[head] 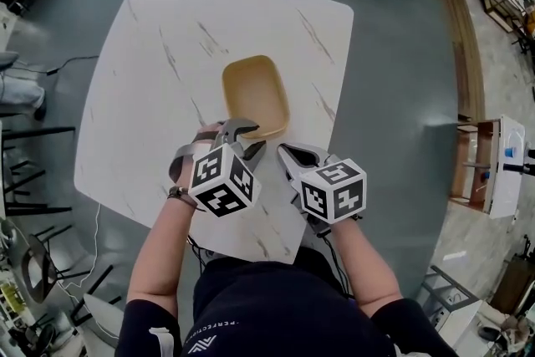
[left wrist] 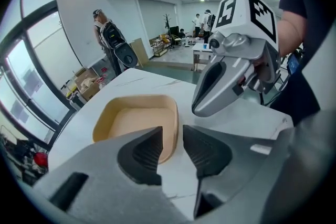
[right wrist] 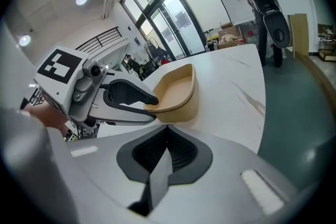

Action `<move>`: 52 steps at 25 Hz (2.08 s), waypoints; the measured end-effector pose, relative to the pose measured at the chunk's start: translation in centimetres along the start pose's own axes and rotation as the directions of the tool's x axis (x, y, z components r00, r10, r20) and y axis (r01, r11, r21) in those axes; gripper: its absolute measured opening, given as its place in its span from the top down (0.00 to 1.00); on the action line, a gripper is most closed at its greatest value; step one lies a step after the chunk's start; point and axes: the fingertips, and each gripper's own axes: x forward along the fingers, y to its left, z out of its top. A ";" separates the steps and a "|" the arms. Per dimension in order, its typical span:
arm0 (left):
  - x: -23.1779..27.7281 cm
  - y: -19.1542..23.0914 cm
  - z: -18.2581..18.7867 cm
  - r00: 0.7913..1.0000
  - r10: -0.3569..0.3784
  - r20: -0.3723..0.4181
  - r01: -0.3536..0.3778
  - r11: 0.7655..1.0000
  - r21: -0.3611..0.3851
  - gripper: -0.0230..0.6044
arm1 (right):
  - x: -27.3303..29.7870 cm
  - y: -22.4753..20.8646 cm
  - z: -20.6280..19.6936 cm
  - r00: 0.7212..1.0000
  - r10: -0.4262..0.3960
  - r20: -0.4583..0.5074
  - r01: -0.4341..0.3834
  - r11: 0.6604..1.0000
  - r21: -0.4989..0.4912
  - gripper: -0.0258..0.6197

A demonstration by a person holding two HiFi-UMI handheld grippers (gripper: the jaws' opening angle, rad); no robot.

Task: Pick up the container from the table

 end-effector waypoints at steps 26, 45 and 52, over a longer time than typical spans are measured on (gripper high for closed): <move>0.8 -0.6 -0.7 0.999 -0.020 -0.037 0.025 0.988 0.153 0.92 | 1.0 0.7 -0.6 1.000 0.006 -0.027 -0.007 0.999 -0.034 0.96; -7.7 -4.6 -5.4 0.986 0.117 0.121 -0.122 0.992 0.035 0.92 | -1.5 8.0 -2.5 0.997 -0.070 0.036 0.073 0.994 -0.087 0.96; -11.0 -7.7 -7.2 0.976 0.141 0.165 -0.130 0.989 -0.075 0.92 | -2.8 10.6 -4.0 0.992 -0.108 0.070 0.114 0.990 -0.083 0.96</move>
